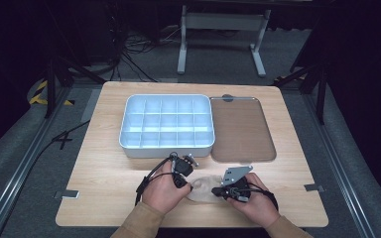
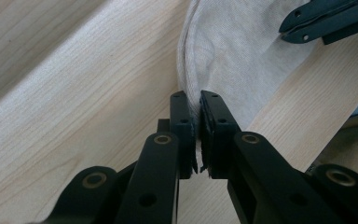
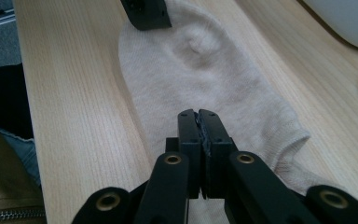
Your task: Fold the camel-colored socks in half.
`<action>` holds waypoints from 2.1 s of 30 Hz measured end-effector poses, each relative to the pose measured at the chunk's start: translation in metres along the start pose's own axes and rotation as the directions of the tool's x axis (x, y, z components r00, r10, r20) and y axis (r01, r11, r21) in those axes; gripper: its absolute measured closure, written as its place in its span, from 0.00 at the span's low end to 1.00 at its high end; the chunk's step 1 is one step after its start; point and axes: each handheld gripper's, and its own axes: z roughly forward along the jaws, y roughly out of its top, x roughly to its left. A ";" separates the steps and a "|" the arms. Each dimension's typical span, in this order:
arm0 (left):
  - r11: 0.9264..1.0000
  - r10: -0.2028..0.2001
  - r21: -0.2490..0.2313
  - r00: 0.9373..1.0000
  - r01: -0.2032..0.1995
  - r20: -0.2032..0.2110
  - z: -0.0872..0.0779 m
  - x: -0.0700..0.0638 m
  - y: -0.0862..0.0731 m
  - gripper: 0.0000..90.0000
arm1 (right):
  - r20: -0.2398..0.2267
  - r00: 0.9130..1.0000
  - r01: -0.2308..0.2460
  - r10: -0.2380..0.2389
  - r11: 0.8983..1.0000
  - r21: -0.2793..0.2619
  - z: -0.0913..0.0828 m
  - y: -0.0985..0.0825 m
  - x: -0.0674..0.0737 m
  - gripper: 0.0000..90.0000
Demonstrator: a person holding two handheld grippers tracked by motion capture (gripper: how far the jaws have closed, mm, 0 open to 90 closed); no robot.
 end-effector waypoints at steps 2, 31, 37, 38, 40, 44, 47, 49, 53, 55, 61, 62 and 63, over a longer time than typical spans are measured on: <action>1.000 0.001 0.000 1.000 -0.001 0.000 0.001 0.000 0.000 0.94 | 0.031 0.999 0.021 -0.023 0.999 0.047 0.005 -0.001 0.002 0.99; 1.000 -0.022 0.008 0.999 0.022 -0.025 -0.024 0.003 -0.006 0.94 | 0.013 0.999 -0.031 0.031 0.999 -0.014 -0.015 -0.005 -0.007 1.00; 0.998 -0.046 0.029 0.998 0.048 -0.046 -0.034 0.010 -0.012 0.94 | 0.040 0.995 -0.088 0.087 0.996 0.017 -0.024 -0.014 -0.019 1.00; 0.998 -0.050 0.039 0.998 0.052 -0.042 -0.035 0.010 -0.012 0.94 | 0.038 0.995 -0.089 0.088 0.996 0.023 -0.023 -0.015 -0.019 1.00; 0.997 -0.052 0.050 0.998 0.054 -0.040 -0.036 0.012 -0.014 0.94 | 0.036 0.996 -0.087 0.086 0.996 0.033 -0.019 -0.015 -0.018 0.99; 0.996 -0.058 0.067 0.997 0.061 -0.045 -0.036 0.014 -0.015 0.94 | 0.032 0.996 -0.082 0.080 0.996 0.045 -0.012 -0.016 -0.016 1.00; 0.996 -0.055 0.066 0.998 0.057 -0.043 -0.036 0.015 -0.015 0.94 | 0.036 0.996 -0.082 0.081 0.996 0.035 -0.010 -0.016 -0.016 1.00; 0.997 -0.057 0.050 0.998 0.059 -0.040 -0.037 0.013 -0.014 0.93 | 0.032 0.997 -0.070 0.068 0.997 0.035 -0.010 -0.016 -0.016 1.00; 0.998 -0.045 0.033 0.999 0.045 -0.020 -0.041 0.011 -0.014 0.93 | 0.025 0.998 -0.051 0.050 0.998 0.036 -0.008 -0.015 -0.015 1.00; 0.999 -0.035 0.027 0.999 0.036 -0.014 -0.043 0.009 -0.012 0.93 | 0.019 0.999 -0.034 0.034 0.999 0.033 -0.007 -0.014 -0.014 1.00; 1.000 -0.014 0.013 1.000 0.014 0.014 -0.045 0.004 -0.007 0.93 | -0.014 1.000 0.006 -0.006 1.000 0.018 -0.003 -0.013 -0.012 1.00; 1.000 -0.013 0.010 1.000 0.013 0.019 -0.045 0.002 -0.006 0.93 | -0.007 1.000 0.009 -0.009 1.000 0.015 -0.002 -0.014 -0.012 1.00; 1.000 -0.006 0.010 1.000 0.005 0.022 -0.046 0.002 -0.005 0.93 | -0.011 1.000 0.014 -0.014 1.000 0.015 -0.002 -0.014 -0.012 1.00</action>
